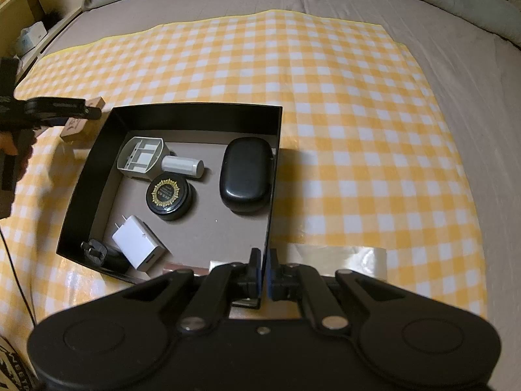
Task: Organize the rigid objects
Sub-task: 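Carry the wooden tile with the left tool into the box and release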
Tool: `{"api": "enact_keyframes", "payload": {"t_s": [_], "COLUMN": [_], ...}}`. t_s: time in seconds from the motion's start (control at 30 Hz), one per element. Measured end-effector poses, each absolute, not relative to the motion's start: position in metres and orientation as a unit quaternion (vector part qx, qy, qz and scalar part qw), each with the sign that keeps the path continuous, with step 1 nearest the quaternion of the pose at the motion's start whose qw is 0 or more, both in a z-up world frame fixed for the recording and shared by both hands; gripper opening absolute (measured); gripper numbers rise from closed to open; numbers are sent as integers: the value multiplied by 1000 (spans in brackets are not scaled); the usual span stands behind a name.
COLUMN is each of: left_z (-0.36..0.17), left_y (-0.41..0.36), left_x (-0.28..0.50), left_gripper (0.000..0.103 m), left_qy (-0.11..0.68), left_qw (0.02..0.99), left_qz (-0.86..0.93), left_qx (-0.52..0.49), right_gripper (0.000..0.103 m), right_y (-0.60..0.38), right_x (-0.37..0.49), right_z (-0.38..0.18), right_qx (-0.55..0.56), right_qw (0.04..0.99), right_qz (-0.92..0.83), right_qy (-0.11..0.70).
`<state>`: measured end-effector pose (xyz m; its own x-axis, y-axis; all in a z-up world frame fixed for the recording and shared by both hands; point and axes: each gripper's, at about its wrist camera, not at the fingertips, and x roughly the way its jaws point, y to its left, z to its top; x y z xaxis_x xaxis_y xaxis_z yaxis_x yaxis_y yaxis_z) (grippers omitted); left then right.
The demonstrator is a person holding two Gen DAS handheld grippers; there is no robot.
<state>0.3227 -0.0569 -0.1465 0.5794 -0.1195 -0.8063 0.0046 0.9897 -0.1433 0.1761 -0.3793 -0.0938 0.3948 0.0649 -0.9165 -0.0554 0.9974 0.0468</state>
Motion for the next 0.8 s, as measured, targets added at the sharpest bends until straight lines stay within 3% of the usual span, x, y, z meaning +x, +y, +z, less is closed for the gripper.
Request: {"api": "enact_keyframes", "payload": {"t_s": [0.43, 0.8], "left_z": [-78, -110], "left_y": [-130, -202], "left_x": [252, 239], "left_gripper": [64, 64], "left_qy": [411, 475], "left_qw": [882, 816], "left_qz": [-214, -309], "left_qx": [-80, -111], "right_gripper": [4, 4], "right_y": [-378, -378], "right_x": [177, 178], "right_z": [-96, -96], "right_qx": [3, 1], "right_qw": [834, 834], "right_qz": [34, 32], "right_qy": [550, 551]}}
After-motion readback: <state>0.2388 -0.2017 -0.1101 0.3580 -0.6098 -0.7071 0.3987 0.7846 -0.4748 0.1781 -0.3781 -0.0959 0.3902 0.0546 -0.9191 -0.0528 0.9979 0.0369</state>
